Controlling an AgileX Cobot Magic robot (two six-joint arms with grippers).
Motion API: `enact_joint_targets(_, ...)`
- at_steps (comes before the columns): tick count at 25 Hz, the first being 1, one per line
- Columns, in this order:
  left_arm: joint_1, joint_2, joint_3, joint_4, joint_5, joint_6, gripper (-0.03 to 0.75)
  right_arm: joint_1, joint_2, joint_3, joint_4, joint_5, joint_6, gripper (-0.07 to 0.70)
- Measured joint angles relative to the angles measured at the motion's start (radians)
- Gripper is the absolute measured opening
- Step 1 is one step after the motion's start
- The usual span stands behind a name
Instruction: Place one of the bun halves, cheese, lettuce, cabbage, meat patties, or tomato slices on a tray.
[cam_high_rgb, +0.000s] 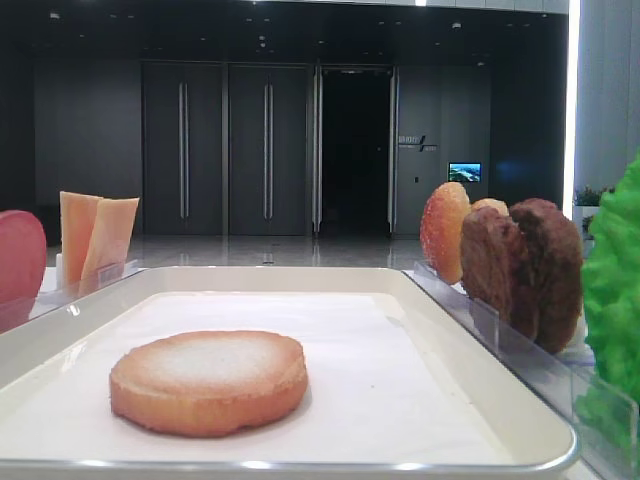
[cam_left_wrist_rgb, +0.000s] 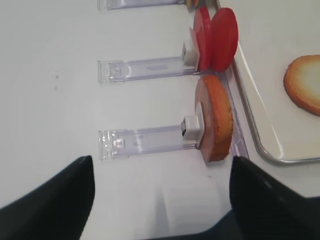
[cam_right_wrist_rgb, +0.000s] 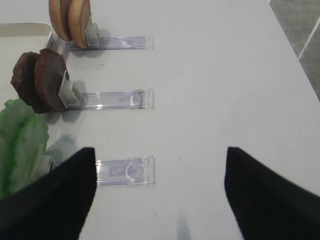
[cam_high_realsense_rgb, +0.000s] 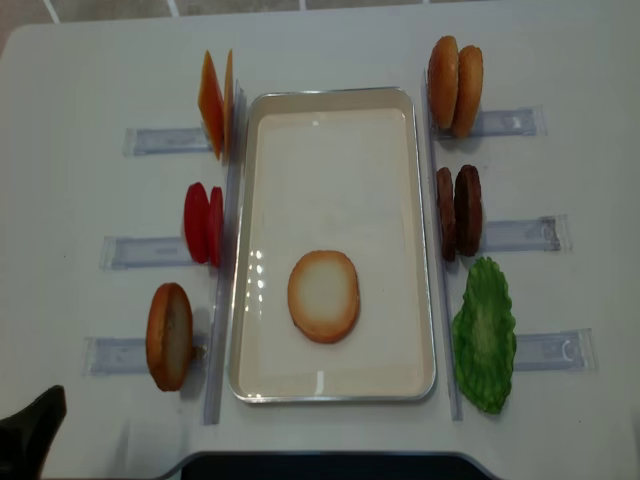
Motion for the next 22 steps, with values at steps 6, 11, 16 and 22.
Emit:
enact_joint_targets(6,0.0,-0.108,0.002,-0.012,-0.011,0.009,0.643,0.0,0.0,0.0,0.0,0.0,0.0,0.534)
enact_joint_targets(11,0.0,-0.122,0.008,-0.013,-0.012,0.011,0.643,0.0,0.0,0.0,0.0,0.0,0.0,0.534)
enact_joint_targets(16,0.0,-0.122,0.009,-0.013,-0.018,0.012,0.643,0.0,0.0,0.0,0.0,0.0,0.0,0.534)
enact_joint_targets(22,0.0,-0.122,0.009,-0.013,-0.018,0.013,0.643,0.0,0.0,0.0,0.0,0.0,0.0,0.534)
